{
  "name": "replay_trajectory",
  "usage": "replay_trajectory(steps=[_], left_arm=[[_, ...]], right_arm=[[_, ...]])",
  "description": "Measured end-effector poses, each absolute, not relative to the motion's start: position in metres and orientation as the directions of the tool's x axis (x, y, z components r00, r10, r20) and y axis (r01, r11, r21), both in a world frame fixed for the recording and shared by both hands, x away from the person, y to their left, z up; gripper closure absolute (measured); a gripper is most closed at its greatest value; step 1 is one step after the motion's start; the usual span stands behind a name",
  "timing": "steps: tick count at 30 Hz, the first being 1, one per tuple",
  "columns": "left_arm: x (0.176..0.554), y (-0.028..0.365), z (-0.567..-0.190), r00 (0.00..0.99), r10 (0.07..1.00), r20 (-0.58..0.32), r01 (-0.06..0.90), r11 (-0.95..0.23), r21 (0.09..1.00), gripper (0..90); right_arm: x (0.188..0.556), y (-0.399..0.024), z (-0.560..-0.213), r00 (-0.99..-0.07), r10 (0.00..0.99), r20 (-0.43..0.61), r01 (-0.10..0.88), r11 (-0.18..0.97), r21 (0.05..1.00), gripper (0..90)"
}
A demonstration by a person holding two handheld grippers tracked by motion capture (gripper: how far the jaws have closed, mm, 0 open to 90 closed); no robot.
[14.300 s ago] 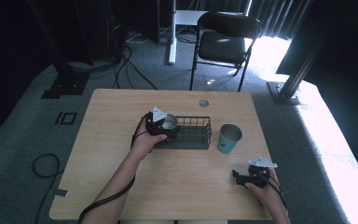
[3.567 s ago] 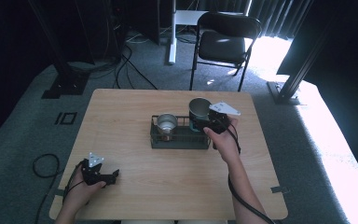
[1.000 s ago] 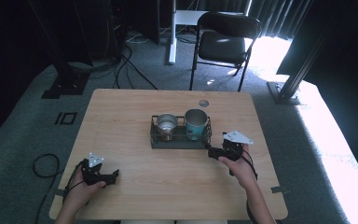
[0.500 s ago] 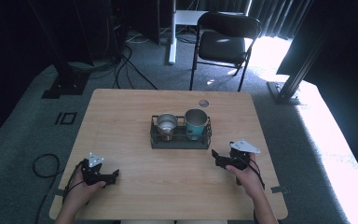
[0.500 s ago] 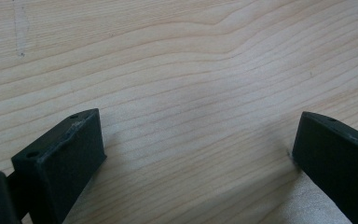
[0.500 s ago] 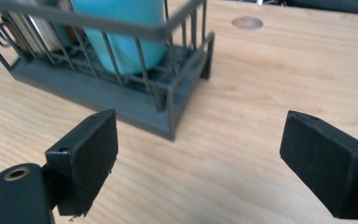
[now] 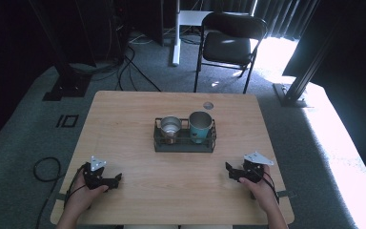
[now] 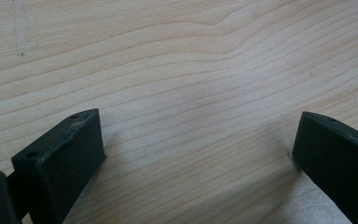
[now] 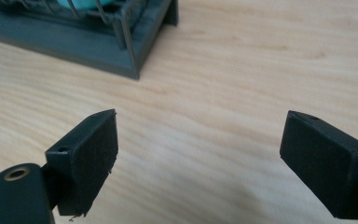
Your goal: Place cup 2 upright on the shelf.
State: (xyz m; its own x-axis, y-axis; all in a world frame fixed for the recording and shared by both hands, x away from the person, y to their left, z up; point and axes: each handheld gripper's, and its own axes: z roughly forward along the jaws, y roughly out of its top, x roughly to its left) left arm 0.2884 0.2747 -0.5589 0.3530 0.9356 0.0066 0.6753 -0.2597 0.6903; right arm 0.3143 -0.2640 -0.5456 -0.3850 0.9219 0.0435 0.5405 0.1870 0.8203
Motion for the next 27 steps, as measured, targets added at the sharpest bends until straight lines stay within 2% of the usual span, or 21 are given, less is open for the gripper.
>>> replay_trajectory(steps=[21,27], left_arm=[[0.288,0.275,-0.559,0.352,0.936,0.007,0.675,-0.259,0.691,2.7],[0.288,0.274,-0.559,0.335,0.942,0.008,0.68,-0.247,0.69,2.7]], right_arm=[[0.289,-0.301,-0.557,-0.265,0.964,0.003,0.613,0.166,0.772,11.0],[0.285,-0.311,-0.56,-0.207,0.978,-0.004,0.672,0.145,0.726,11.0]])
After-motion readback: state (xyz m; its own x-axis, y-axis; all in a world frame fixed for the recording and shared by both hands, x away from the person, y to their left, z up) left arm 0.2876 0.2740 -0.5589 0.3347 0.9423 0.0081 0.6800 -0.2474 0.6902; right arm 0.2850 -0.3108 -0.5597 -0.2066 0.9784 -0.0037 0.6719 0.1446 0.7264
